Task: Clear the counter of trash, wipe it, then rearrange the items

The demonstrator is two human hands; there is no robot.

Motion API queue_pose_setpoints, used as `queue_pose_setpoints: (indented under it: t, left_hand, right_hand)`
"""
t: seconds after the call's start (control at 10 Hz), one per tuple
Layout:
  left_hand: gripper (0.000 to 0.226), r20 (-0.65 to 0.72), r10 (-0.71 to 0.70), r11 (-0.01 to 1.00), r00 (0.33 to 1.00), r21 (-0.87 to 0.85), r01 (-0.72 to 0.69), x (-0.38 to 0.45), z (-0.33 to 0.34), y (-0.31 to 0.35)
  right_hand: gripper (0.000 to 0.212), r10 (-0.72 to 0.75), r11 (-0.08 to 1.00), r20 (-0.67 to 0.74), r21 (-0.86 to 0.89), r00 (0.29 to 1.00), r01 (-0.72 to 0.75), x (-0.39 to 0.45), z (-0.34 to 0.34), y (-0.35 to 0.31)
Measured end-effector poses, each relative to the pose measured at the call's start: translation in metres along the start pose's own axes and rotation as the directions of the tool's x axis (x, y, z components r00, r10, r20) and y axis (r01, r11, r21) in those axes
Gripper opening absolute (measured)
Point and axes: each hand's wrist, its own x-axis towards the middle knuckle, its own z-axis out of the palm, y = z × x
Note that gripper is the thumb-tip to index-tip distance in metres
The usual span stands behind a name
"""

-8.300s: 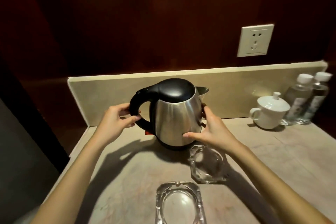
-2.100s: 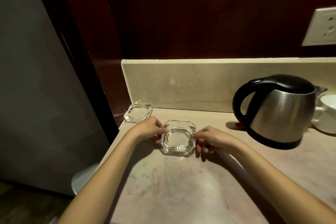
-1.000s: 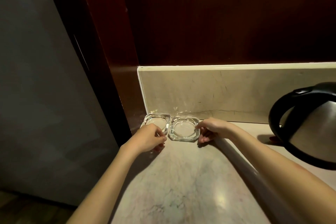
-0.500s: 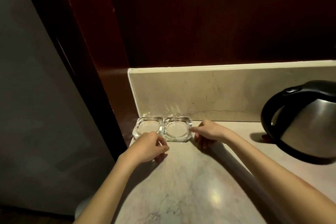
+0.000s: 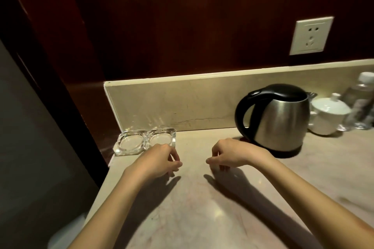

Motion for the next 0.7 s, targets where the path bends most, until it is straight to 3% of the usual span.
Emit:
queue_pose_setpoints:
  t: [0.3, 0.6, 0.7]
  left_hand:
    - [0.013, 0.038, 0.046, 0.996, 0.998, 0.08, -0.049, -0.019, 0.024, 0.08]
    - [0.024, 0.044, 0.029, 1.0, 0.999, 0.008, -0.029, -0.043, 0.062, 0.143]
    - [0.022, 0.064, 0.027, 0.999, 0.998, -0.037, -0.025, -0.054, 0.062, 0.156]
  right_hand:
    - [0.037, 0.012, 0.998, -0.035, -0.067, 0.999, -0.015, -0.082, -0.006, 0.064]
    - [0.024, 0.024, 0.999, -0.054, -0.02, 0.998, -0.026, -0.15, -0.006, 0.128]
    - [0.029, 0.014, 1.0, -0.084, 0.008, 0.996, -0.014, -0.165, -0.002, 0.138]
